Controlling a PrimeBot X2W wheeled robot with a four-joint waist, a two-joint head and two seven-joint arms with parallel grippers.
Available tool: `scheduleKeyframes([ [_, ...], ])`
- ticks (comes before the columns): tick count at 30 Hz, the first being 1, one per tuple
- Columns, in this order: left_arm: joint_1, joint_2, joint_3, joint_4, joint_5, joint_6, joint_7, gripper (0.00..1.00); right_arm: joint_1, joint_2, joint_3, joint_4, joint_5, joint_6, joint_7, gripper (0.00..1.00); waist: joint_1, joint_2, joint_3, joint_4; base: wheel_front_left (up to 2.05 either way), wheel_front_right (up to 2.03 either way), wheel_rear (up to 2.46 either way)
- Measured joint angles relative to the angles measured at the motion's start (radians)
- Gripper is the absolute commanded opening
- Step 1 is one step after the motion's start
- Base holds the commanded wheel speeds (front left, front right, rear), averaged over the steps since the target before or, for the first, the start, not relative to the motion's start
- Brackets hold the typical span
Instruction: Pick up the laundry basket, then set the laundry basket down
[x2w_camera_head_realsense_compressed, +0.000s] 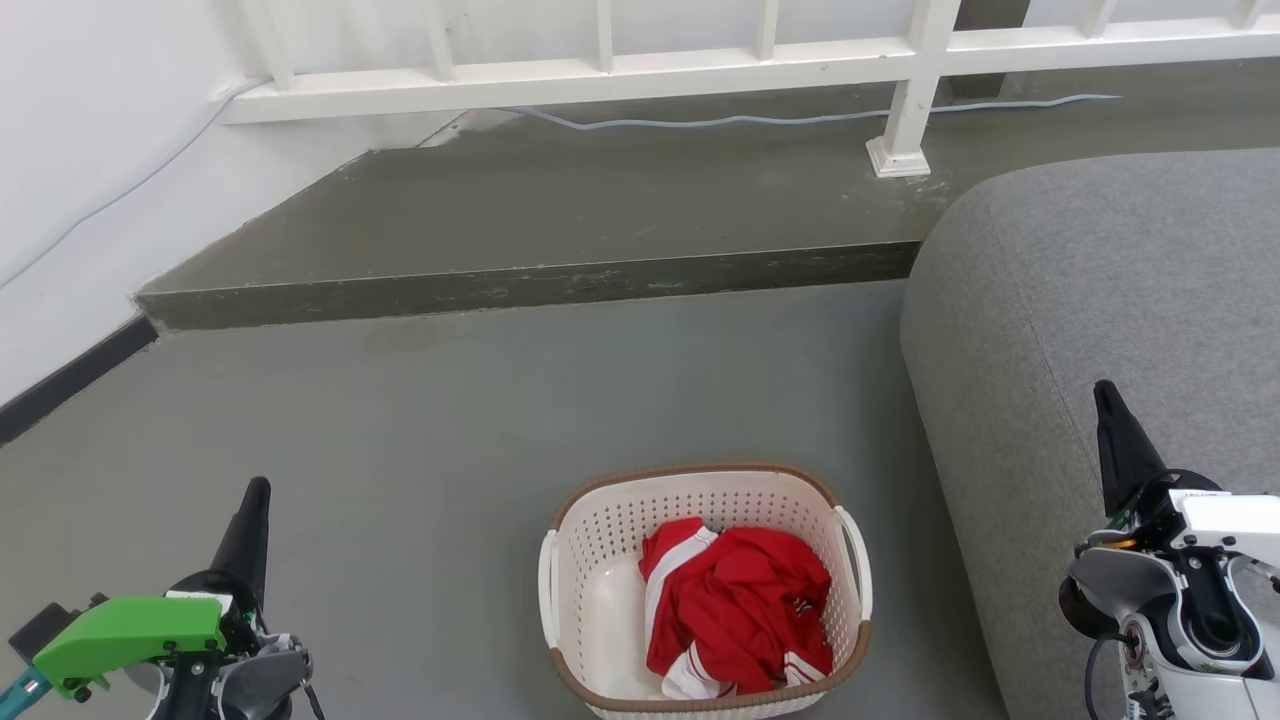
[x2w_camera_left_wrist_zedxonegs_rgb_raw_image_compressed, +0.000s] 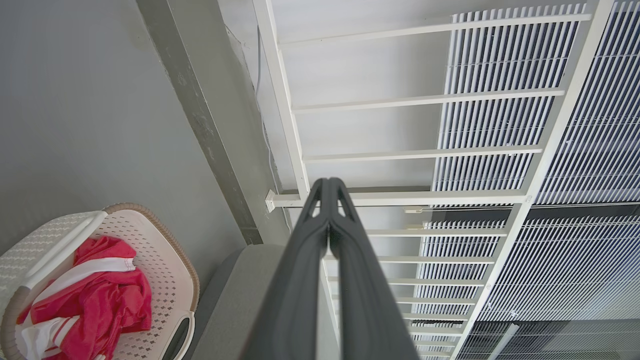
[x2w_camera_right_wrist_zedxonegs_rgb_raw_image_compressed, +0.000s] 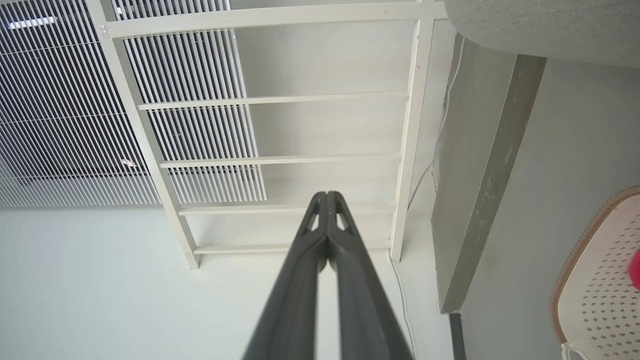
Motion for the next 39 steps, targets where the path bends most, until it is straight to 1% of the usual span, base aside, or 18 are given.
scheduleKeyframes([
  [39,0.0,0.0,0.001,0.0,0.0,0.0,0.0,0.0,0.0,0.0,0.0,-0.002,0.0,0.0,0.0,0.0,0.0,0.0,0.0,0.0,0.0,0.0,0.0],
])
